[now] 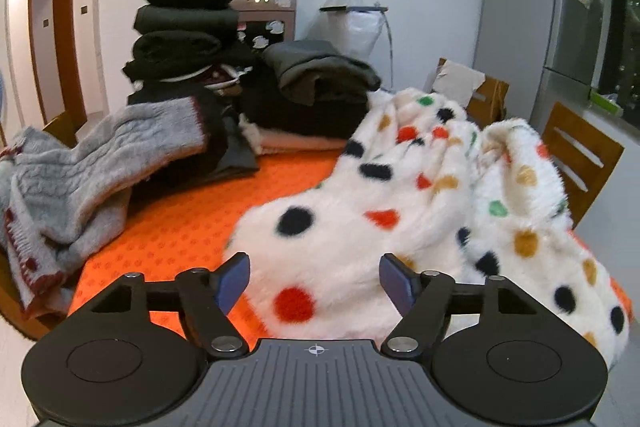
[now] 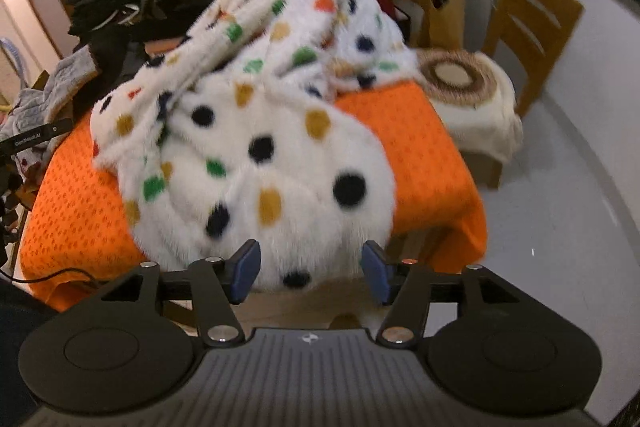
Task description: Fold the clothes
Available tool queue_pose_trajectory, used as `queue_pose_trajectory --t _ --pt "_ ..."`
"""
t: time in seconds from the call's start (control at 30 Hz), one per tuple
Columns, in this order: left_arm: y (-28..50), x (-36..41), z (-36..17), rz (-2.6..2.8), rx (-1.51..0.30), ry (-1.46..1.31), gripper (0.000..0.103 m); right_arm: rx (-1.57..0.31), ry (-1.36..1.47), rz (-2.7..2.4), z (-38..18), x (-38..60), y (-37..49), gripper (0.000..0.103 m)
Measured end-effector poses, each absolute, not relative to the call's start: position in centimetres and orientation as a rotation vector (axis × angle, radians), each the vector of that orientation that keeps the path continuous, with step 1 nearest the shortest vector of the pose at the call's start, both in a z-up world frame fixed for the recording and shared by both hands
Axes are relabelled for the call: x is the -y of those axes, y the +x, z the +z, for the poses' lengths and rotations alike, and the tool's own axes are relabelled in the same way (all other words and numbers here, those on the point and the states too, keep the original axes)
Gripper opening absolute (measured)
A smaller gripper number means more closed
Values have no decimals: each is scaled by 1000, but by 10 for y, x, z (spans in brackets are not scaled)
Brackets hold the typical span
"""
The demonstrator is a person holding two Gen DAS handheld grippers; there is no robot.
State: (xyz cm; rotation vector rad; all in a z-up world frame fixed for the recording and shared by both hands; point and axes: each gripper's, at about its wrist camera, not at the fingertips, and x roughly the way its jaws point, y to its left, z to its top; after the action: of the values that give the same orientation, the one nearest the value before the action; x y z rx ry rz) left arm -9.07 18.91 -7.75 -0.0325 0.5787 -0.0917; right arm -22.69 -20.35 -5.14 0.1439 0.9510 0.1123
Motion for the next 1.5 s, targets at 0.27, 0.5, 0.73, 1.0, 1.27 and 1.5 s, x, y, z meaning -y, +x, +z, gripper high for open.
queue_pose_trajectory --t 0.27,0.5,0.73,1.0,1.27,1.5 --pt "-48 -137 -76 -126 -596 14 85 -911 76 207 -73 213 -127 68" --pt "12 -78 -84 -138 -628 40 87 -879 101 261 -88 229 -34 70" --pt "80 -25 -101 -88 -655 66 87 -835 115 302 -89 242 52 71" --pt "135 9 -126 -15 -711 147 73 -825 118 319 -89 257 91 71" --pt "118 -15 -109 66 -620 74 12 -856 131 316 -97 257 87 71" --pt "66 -80 -50 216 -453 -87 11 -849 147 316 -89 241 74 71"
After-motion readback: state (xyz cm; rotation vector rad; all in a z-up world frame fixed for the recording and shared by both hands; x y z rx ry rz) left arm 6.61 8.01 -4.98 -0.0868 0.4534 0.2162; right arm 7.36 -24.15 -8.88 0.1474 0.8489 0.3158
